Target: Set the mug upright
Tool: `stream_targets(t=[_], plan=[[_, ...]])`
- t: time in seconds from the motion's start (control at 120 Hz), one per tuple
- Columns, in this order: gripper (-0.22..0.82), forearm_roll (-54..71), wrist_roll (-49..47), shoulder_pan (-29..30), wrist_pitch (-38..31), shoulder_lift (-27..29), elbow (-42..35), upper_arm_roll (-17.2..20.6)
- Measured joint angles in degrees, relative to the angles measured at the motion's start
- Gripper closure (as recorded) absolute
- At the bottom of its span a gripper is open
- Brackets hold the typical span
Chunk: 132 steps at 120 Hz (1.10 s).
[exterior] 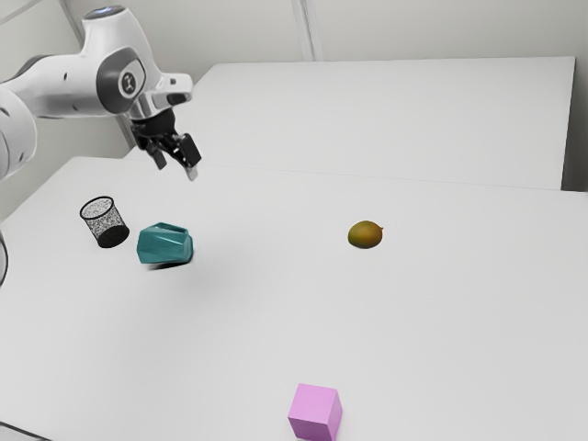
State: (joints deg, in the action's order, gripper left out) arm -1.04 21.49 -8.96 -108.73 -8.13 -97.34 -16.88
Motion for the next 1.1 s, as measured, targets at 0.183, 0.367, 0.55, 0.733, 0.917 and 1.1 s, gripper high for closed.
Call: stream_targets(t=[0.183,0.367,0.55,0.733,0.917,1.1], plan=[[0.00,-2.68,0.24,-0.29,-0.37,-0.40,-1.35,-3.46],[0.00,-10.18,4.80,4.36,1.14,-3.76,-1.08,-5.24],[0.00,-16.86,11.52,11.36,5.42,-8.50,0.90,-5.18],[0.00,-22.22,17.17,15.60,9.54,-13.83,4.03,-5.16],[0.00,-24.78,21.78,18.46,11.79,-18.76,7.57,-5.03],[0.00,-29.65,25.74,21.89,13.15,-24.81,12.29,-4.51]])
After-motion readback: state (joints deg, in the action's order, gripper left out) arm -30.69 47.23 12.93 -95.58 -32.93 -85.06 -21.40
